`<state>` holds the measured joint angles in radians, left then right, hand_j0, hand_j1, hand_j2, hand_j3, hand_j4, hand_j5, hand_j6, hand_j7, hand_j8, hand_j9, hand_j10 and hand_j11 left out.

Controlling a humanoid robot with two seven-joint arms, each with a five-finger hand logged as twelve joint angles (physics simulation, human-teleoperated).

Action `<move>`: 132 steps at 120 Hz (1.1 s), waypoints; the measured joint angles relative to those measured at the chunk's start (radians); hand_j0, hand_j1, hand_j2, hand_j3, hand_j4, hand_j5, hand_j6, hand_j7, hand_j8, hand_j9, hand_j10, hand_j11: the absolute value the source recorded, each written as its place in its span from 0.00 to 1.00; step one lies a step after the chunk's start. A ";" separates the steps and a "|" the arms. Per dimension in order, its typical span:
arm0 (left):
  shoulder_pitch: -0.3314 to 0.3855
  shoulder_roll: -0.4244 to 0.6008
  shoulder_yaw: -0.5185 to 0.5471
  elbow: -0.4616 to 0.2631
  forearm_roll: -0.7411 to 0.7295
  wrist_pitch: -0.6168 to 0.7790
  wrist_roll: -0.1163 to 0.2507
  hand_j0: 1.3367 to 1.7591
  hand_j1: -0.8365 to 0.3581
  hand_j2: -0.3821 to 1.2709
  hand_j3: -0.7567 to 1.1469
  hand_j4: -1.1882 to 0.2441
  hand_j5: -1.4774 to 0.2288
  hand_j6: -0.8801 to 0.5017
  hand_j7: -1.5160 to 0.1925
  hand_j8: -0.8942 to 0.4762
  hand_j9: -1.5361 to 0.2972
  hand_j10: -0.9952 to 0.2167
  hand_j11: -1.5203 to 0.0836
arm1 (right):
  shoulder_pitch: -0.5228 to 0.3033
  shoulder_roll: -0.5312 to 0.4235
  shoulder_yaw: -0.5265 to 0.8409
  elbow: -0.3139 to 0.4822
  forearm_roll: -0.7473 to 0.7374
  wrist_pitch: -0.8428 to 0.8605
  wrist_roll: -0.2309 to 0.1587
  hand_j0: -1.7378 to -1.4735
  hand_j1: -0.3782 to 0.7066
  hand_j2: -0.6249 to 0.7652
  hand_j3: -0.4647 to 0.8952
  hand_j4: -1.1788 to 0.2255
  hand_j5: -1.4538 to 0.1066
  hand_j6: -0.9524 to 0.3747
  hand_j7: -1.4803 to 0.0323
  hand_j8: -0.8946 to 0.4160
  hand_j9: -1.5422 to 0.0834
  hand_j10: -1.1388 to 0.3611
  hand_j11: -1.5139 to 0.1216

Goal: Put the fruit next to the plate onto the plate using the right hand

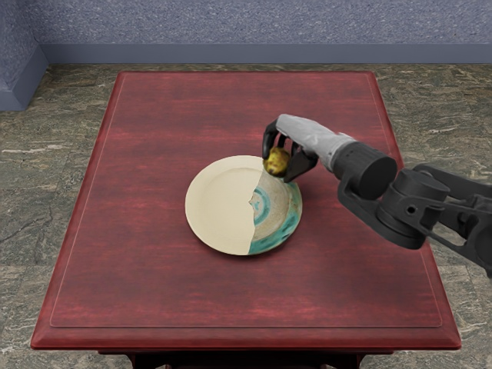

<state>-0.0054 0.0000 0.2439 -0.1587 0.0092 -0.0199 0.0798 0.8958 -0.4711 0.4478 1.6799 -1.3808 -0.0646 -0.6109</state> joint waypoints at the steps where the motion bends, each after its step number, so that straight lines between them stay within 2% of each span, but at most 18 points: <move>1: 0.000 0.000 0.000 0.000 0.000 0.000 0.000 0.76 0.99 0.23 0.40 0.83 0.87 0.64 0.89 0.65 0.84 0.82 0.95 | 0.000 0.002 0.000 0.000 0.000 0.000 0.000 0.30 0.58 0.67 0.34 0.32 0.24 0.42 0.31 0.39 0.30 0.26 0.27; 50: -0.001 0.000 0.000 0.000 0.000 0.000 0.000 0.76 0.99 0.23 0.40 0.83 0.87 0.64 0.89 0.65 0.84 0.82 0.95 | -0.016 0.086 -0.025 -0.014 0.000 0.014 0.000 0.31 0.57 0.67 0.34 0.31 0.24 0.42 0.31 0.39 0.30 0.26 0.28; 118: 0.000 0.000 0.000 0.000 0.000 0.000 0.000 0.76 0.99 0.23 0.40 0.83 0.87 0.64 0.89 0.65 0.84 0.82 0.95 | -0.046 0.126 -0.064 -0.086 -0.002 0.011 0.000 0.31 0.57 0.66 0.34 0.31 0.25 0.42 0.31 0.39 0.30 0.26 0.28; 124: 0.000 0.000 0.000 0.000 0.000 0.000 0.000 0.76 0.99 0.23 0.40 0.83 0.87 0.64 0.89 0.65 0.84 0.82 0.95 | -0.047 0.126 -0.063 -0.087 -0.002 0.010 0.000 0.31 0.57 0.66 0.34 0.33 0.27 0.41 0.33 0.38 0.32 0.28 0.30; 132: 0.000 0.000 0.000 0.000 0.000 0.000 0.000 0.76 0.99 0.23 0.40 0.83 0.87 0.64 0.89 0.65 0.84 0.82 0.95 | -0.048 0.127 -0.062 -0.087 -0.004 0.005 0.000 0.30 0.54 0.60 0.34 0.38 0.35 0.40 0.41 0.37 0.39 0.33 0.37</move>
<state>-0.0054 0.0000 0.2439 -0.1588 0.0092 -0.0200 0.0798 0.8476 -0.3444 0.3855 1.5924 -1.3846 -0.0592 -0.6109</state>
